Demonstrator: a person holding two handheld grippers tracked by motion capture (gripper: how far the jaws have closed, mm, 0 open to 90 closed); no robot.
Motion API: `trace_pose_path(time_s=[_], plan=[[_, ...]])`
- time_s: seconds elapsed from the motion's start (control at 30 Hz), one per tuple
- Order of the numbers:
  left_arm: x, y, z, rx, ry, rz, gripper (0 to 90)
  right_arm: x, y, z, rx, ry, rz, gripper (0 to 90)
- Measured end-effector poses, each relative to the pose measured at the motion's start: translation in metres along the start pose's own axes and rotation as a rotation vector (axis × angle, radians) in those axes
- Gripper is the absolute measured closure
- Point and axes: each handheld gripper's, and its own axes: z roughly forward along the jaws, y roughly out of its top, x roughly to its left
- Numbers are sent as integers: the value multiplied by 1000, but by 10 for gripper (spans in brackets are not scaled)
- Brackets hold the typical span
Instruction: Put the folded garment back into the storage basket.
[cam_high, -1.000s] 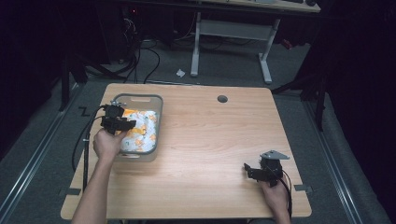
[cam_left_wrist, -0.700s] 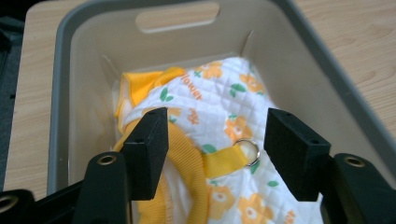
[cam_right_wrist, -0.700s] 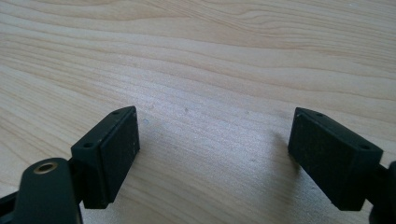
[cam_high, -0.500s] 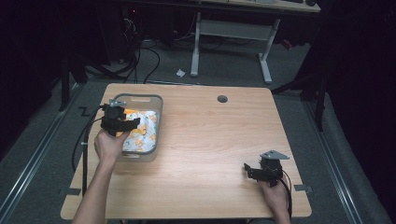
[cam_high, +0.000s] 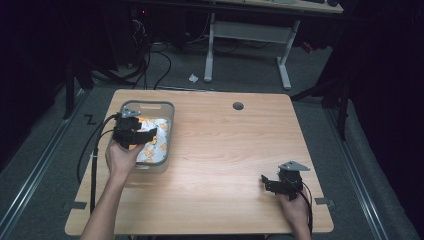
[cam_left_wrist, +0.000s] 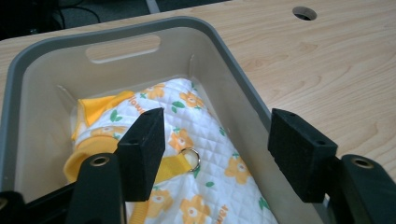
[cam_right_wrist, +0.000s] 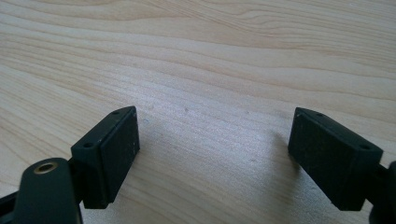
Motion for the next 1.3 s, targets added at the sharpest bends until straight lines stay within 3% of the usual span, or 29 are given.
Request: trace_pose_path(time_s=[0.3, 1.3], plan=[[-16, 2, -10, -47, -33, 42, 370, 0, 0, 0, 0, 0, 0, 165], [-52, -8, -22, -80, -130, 75, 365, 0, 0, 0, 0, 0, 0, 165]])
